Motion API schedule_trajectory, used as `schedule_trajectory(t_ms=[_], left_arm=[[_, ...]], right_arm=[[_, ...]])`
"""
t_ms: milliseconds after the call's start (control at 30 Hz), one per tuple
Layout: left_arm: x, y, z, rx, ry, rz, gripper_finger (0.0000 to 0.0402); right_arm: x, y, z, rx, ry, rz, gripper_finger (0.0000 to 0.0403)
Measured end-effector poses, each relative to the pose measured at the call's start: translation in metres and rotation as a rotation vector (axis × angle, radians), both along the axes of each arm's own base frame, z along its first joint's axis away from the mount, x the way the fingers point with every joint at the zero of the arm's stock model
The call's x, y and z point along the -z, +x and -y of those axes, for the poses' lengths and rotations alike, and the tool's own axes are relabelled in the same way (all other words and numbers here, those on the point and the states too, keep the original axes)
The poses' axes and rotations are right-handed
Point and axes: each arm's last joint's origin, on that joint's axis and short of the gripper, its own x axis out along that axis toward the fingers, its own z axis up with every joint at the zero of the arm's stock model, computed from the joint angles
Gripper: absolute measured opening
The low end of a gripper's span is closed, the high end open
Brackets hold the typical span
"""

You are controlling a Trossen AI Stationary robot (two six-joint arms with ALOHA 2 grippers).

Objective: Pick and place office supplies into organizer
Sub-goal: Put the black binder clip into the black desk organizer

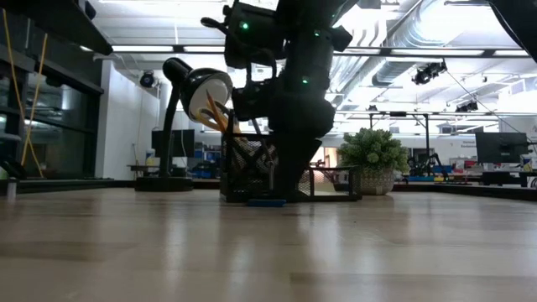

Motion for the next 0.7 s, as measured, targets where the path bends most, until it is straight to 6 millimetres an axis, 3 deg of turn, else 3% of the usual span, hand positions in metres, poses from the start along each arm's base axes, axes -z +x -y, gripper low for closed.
schedule_trajectory(t_ms=[200,433,700], left_arm=[[0.000,0.000,0.000,0.000,0.000,0.000,0.0072],[0.000,0.000,0.000,-0.004,0.006,0.003,0.0072],[0.000,0.000,0.000,-0.009,0.013,0.009,0.0072]], right_arm=[[-0.002,-0.013,-0.006,-0.078,0.000,-0.114,0.0110],[-0.024,-0.017,-0.016,-0.315,-0.164,-0.064,0.0110],[-0.028,-0.010,-0.012,-0.383,-0.282,0.002,0.0110]])
